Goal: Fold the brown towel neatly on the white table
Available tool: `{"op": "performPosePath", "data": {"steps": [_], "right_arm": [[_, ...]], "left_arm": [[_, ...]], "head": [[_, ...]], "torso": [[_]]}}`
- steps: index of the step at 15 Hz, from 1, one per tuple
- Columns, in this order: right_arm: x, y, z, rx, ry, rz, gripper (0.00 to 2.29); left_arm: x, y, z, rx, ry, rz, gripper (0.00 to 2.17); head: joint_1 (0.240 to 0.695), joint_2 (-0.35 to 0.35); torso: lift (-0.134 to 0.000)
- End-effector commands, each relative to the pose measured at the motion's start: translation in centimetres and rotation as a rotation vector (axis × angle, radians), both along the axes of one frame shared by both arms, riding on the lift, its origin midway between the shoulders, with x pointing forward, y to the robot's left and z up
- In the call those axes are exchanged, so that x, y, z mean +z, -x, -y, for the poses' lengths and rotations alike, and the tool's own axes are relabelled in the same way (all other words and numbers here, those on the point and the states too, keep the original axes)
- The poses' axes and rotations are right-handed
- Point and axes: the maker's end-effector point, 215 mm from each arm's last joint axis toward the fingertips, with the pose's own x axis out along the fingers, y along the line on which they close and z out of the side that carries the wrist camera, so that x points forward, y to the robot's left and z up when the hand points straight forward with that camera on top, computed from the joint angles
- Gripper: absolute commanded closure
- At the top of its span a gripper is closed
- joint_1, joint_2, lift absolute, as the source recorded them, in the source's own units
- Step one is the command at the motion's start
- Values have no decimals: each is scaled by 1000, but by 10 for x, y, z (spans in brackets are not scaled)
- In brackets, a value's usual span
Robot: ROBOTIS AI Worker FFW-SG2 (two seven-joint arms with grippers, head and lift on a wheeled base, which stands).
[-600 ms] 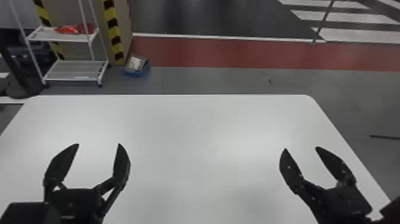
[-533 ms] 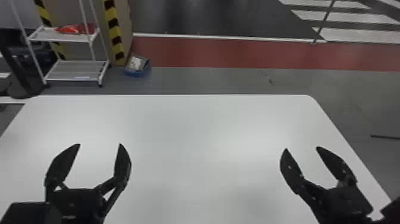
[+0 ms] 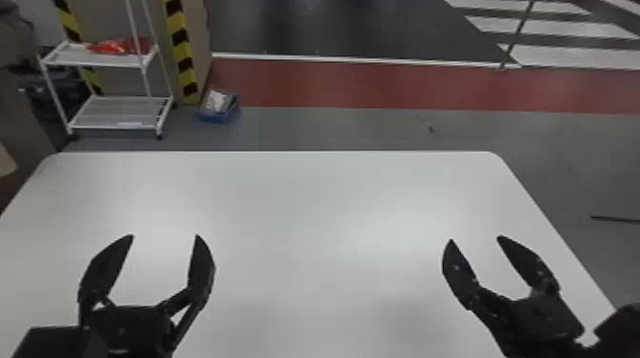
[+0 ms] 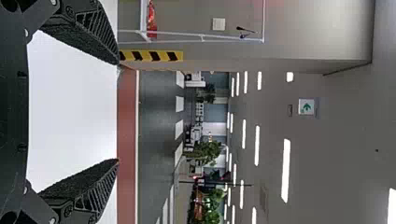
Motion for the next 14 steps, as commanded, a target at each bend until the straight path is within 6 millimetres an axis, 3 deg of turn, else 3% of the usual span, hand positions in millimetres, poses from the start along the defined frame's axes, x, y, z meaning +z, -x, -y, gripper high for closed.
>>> {"op": "performPosePath", "data": {"steps": [1,14], "right_arm": [[-2,-2,1,-1,2,-1,144],[2,0,3,-5,6,4,144]], "left_arm": [[-2,0,2,-2,1,-3,144],[-2,-3,9,-13,4,0,140]], "head": [[695,-94],[695,-108]], "torso": [[-120],[-120]]}}
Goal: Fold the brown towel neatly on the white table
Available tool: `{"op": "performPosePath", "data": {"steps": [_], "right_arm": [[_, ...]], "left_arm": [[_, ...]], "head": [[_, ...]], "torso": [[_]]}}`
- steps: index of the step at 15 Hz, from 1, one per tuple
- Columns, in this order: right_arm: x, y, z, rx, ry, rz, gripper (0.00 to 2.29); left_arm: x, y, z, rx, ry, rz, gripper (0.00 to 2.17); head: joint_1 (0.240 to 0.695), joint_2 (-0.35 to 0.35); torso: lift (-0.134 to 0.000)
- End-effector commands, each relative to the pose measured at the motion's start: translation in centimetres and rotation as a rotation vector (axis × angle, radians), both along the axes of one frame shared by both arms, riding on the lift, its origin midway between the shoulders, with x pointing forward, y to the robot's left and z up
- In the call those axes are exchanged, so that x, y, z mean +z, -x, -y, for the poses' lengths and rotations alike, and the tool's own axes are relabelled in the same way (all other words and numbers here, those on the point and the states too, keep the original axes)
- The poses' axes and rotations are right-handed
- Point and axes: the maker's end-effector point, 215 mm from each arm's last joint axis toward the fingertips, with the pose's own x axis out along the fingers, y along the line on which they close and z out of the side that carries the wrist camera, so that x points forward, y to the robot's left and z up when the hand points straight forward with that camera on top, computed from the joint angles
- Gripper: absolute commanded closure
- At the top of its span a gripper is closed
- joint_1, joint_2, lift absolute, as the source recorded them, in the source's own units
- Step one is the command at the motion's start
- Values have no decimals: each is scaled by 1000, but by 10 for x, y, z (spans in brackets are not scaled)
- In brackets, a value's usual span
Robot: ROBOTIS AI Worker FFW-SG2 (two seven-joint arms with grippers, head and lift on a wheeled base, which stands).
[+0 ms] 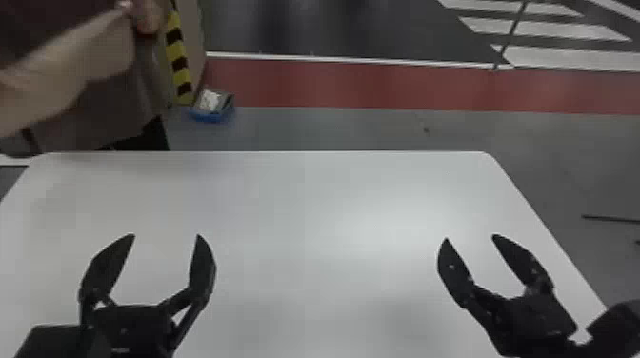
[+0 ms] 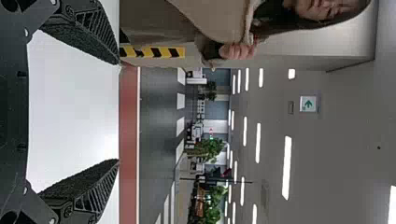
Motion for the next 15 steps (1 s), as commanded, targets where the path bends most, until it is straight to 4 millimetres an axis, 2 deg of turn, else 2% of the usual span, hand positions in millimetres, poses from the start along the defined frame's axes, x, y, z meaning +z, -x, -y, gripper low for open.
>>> {"op": "performPosePath", "data": {"steps": [1,15], "right_arm": [[0,1,0,0,1,-1,144],[6,8,5,-6,12,3,144]], "left_arm": [[0,0,1,-1,1,1,140],[5,4,10,-17,-9,7,144]], "head": [[695,-109],[695,-129]], "torso": [[-120],[-120]]}}
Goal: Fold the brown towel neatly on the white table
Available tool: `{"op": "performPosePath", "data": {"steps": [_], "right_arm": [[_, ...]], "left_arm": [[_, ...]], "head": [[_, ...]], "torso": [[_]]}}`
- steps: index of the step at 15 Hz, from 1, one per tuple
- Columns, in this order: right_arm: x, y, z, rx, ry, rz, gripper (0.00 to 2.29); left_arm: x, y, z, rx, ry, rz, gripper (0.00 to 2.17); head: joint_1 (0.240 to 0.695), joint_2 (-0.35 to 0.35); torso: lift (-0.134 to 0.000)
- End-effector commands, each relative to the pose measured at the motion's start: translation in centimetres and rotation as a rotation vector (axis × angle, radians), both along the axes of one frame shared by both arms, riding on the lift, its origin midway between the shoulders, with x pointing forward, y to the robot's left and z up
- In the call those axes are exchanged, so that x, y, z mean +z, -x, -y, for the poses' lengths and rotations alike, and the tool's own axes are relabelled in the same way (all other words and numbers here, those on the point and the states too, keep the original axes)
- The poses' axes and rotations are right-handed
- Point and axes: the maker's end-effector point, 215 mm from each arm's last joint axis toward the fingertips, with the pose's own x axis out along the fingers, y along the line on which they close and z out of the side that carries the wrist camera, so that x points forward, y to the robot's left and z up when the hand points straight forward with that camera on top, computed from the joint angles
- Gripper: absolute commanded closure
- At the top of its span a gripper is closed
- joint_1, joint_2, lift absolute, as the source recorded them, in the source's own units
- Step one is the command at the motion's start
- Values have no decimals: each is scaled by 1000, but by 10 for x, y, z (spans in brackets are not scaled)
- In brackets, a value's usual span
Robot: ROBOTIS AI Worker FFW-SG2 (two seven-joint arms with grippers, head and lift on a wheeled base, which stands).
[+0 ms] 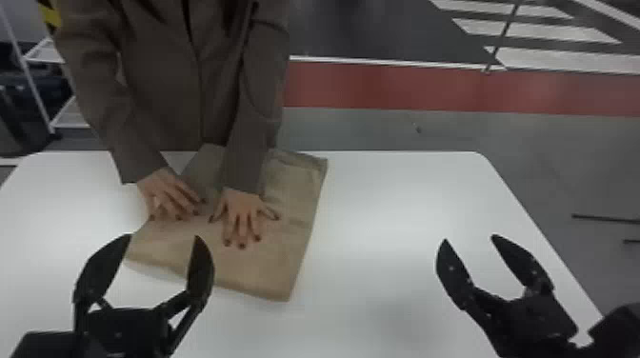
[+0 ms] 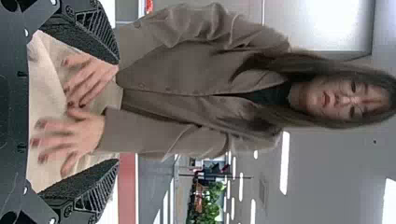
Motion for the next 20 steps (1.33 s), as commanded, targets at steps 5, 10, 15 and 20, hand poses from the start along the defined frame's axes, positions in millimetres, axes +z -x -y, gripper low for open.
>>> {"op": "performPosePath", "data": {"steps": [5,10,15,20], "right_arm": [[-1,1,0,0,-1,-2,144],[0,1,-1,10,-4,4,144],[-2,0,-1,9,-7,2,144],[-2,0,0,8,-8,3,144]], "left_arm": [[-1,0,0,3,0,-2,140],[-4,0,-1,6,-2,-6,140],[-4,0,-1,8,0,-5,140],[-1,0,-1,10,4,16,137]], "head": [[695,-133],[695,-131],[695,-129],[695,-129]], "torso": [[-120],[-120],[-120],[-120]]}}
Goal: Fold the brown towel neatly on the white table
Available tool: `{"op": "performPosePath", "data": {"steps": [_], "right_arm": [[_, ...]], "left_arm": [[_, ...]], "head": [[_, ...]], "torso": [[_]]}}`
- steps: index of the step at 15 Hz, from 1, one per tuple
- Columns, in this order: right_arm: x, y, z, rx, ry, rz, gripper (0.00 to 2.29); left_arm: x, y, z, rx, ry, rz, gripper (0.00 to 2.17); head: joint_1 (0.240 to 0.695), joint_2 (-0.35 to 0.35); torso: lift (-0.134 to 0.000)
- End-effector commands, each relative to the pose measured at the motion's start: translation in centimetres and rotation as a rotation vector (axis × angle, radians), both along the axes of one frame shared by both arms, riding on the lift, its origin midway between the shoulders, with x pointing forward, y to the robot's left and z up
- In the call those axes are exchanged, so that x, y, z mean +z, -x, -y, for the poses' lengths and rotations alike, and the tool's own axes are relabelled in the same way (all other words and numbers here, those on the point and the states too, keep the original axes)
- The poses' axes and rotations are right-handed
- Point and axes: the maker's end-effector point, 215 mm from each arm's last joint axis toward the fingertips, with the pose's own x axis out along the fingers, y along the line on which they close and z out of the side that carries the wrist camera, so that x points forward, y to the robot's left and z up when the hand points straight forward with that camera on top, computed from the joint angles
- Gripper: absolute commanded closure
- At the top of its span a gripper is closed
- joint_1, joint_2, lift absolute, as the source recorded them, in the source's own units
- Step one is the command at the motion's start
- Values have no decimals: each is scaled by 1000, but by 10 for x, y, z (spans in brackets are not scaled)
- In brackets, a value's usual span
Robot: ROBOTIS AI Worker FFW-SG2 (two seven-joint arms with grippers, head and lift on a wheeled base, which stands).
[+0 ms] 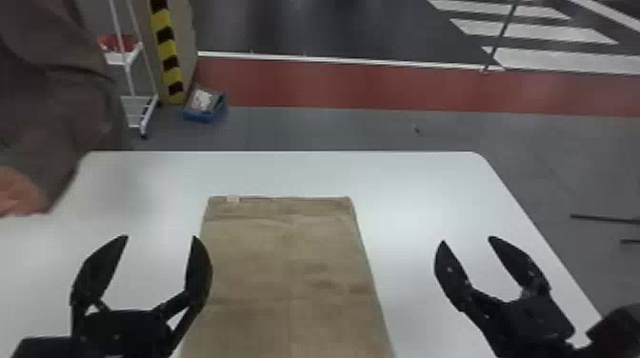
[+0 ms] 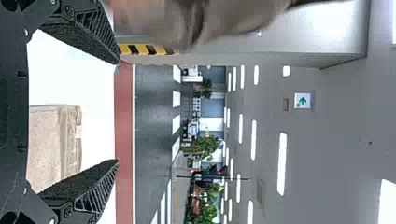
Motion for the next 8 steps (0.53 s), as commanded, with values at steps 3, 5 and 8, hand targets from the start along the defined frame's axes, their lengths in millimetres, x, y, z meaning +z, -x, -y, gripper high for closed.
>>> {"op": "performPosePath", "data": {"steps": [3,5,8], "right_arm": [[-5,-2,8,-14,5,-8,144],[-18,-5,13,-23,8,-27,144],[-26,-8,15,-23,22,-42,144]], "left_arm": [[-14,-6,3,-6,-2,-18,137],[-38,-17,6,-16,-6,-57,137],[-63,-43,13,-30,-17,-113,144]], "head": [[695,-131],[695,-138],[695,-150]], "torso": [[-120],[-120],[-120]]}}
